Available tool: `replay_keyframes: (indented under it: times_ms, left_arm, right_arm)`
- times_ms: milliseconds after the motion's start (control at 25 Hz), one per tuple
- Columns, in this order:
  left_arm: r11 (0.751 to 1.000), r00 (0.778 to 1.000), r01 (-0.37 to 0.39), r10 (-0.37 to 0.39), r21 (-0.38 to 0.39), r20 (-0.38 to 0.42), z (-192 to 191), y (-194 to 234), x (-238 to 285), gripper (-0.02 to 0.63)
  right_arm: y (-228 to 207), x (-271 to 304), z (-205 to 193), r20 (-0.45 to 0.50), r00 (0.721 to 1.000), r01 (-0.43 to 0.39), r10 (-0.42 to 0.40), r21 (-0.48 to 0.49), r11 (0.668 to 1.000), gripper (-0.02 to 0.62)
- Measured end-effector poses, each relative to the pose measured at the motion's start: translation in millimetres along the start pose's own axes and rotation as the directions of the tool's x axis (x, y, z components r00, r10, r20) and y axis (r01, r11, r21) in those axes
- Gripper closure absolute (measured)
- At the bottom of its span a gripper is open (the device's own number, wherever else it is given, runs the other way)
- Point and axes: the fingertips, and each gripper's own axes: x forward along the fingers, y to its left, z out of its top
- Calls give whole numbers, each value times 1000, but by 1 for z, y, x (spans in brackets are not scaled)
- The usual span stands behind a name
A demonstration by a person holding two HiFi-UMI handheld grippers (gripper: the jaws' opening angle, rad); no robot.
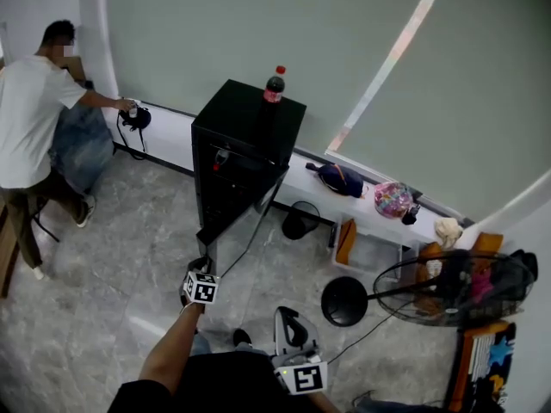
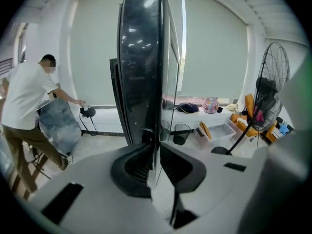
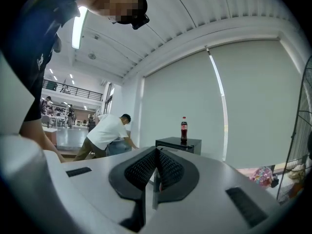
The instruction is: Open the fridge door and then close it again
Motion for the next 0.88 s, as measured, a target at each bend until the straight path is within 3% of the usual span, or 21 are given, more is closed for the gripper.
replay_keyframes:
  times_ms: [400, 880]
  left_arm:
    - [996, 997, -76, 76, -52, 0, -4, -49, -13, 558]
    - [991, 993, -117, 118, -70, 11, -14, -106, -17, 565]
  right_arm:
    - [-43, -23, -12, 17, 996, -83, 83, 29, 996, 589]
    - [-63, -43, -14, 33, 987, -159, 158, 29, 987, 590]
